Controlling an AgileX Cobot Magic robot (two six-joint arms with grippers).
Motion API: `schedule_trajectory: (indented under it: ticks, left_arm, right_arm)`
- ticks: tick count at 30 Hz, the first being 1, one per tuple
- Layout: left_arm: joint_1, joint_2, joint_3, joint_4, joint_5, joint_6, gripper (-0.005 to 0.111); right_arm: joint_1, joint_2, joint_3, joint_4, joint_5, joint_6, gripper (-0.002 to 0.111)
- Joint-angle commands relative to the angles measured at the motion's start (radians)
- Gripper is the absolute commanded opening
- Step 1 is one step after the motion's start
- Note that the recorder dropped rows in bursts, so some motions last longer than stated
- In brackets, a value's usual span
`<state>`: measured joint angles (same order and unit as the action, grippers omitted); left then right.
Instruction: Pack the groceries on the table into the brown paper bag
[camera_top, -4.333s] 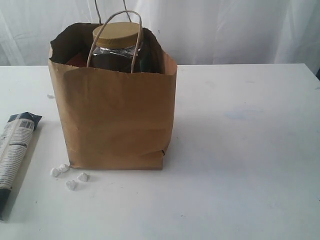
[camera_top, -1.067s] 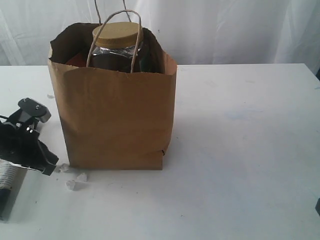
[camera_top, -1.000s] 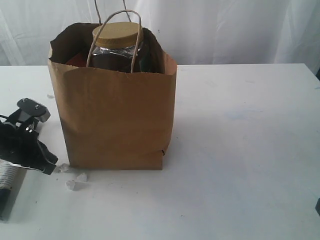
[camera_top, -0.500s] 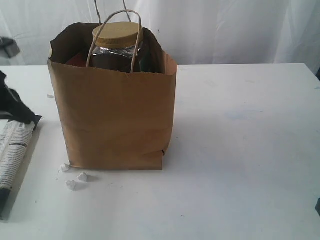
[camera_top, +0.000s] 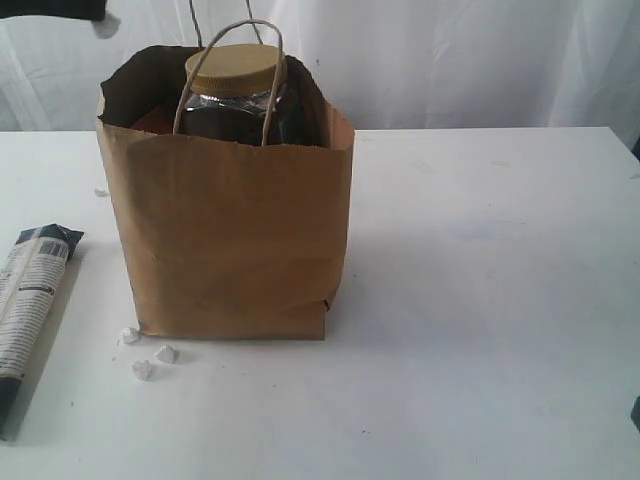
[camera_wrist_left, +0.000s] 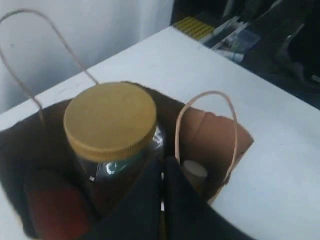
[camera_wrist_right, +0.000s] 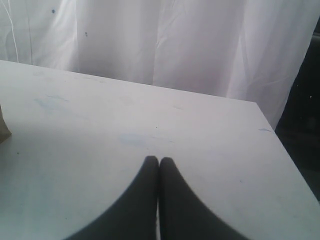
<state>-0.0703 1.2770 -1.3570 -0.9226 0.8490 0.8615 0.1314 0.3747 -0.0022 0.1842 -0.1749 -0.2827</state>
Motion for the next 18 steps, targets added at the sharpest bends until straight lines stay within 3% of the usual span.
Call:
schedule_trajectory:
  ticks: [1, 2, 7, 9, 11, 13, 14, 15, 16, 18]
  left_arm:
    - [-0.002, 0.071, -0.005, -0.111, 0.009, 0.130, 0.002]
    - [-0.002, 0.081, -0.005, -0.095, 0.021, 0.130, 0.005]
    - [-0.002, 0.108, 0.000, -0.018, 0.060, 0.130, 0.054]
    - [-0.002, 0.106, -0.016, -0.018, 0.067, 0.116, 0.059]
    - [-0.002, 0.077, -0.042, 0.029, 0.071, 0.071, 0.058]
    - [-0.002, 0.027, -0.078, 0.188, 0.067, 0.049, 0.048]
    - [-0.002, -0.009, -0.087, 0.403, 0.064, 0.003, 0.036]
    - [-0.002, -0.028, -0.085, 0.526, 0.060, -0.056, 0.028]
    - [-0.002, -0.052, -0.072, 0.724, 0.057, -0.218, 0.014]
    - [-0.002, -0.068, -0.043, 0.864, 0.043, -0.391, 0.000]
  right_arm:
    - [0.002, 0.006, 0.002, 0.003, -0.006, -0.010, 0.000]
    - [0.002, 0.006, 0.002, 0.003, -0.006, -0.010, 0.000]
    - [0.002, 0.006, 0.002, 0.003, -0.006, -0.010, 0.000]
    - [0.002, 0.006, 0.002, 0.003, -0.006, -0.010, 0.000]
    - [0.002, 0.006, 0.002, 0.003, -0.006, -0.010, 0.000]
    - [0.002, 0.006, 0.002, 0.003, -0.006, -0.010, 0.000]
    - [0.002, 0.006, 0.002, 0.001, -0.006, -0.010, 0.000]
    - [0.002, 0.006, 0.002, 0.001, -0.006, -0.010, 0.000]
    - [0.002, 0.006, 0.002, 0.001, -0.006, -0.010, 0.000]
    - [0.002, 0.006, 0.002, 0.001, -0.006, -0.010, 0.000]
